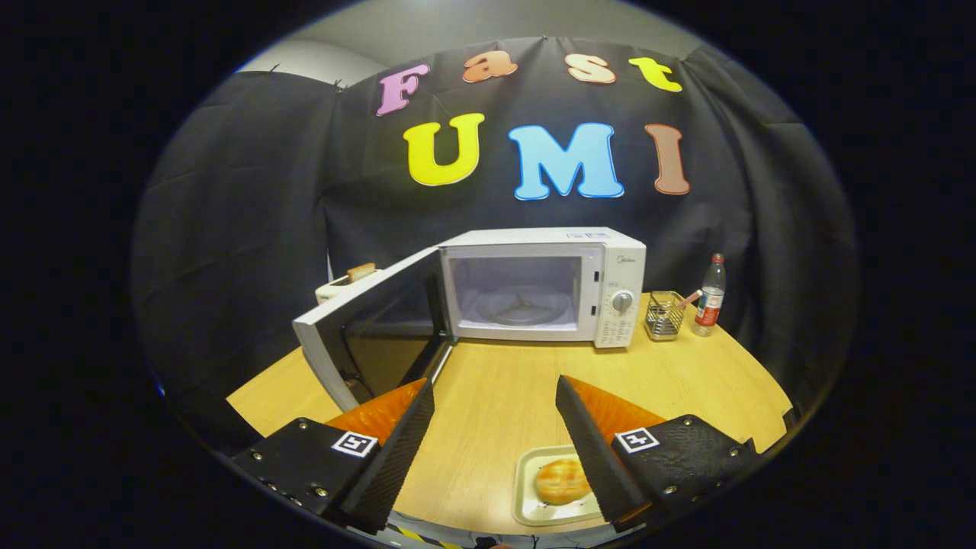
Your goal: Open the microwave, put the food inside, and close the microwave door.
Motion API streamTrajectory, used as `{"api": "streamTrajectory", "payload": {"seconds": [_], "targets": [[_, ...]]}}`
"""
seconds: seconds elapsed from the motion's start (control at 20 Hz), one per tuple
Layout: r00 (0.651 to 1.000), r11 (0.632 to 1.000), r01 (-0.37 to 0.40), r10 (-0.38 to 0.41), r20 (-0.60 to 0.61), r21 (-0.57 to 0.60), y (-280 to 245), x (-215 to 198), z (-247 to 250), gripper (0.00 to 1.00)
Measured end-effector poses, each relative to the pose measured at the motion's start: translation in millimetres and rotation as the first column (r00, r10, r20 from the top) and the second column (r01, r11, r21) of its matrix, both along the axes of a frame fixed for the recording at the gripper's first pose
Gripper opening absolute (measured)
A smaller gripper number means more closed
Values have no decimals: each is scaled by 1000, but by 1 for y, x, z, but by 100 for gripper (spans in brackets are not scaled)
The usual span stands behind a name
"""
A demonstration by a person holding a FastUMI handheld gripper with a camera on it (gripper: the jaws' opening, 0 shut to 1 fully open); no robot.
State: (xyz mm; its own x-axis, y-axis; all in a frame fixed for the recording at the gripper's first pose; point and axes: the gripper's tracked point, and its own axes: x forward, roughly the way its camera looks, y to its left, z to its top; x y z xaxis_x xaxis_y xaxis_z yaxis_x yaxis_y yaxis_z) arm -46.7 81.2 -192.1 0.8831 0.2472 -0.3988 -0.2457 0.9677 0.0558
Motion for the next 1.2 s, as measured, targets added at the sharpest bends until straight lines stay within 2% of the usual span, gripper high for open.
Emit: {"api": "streamTrajectory", "payload": {"seconds": [0.15, 0.55, 0.7, 1.2], "targets": [[998, 998, 49, -51, -43, -33, -23, 7, -25, 98], [966, 987, 94, -121, -229, -127, -60, 2, -105, 98], [948, 984, 96, -137, -287, -152, -68, -3, -124, 98], [893, 986, 41, -109, -436, -162, -67, -19, -158, 98]]}}
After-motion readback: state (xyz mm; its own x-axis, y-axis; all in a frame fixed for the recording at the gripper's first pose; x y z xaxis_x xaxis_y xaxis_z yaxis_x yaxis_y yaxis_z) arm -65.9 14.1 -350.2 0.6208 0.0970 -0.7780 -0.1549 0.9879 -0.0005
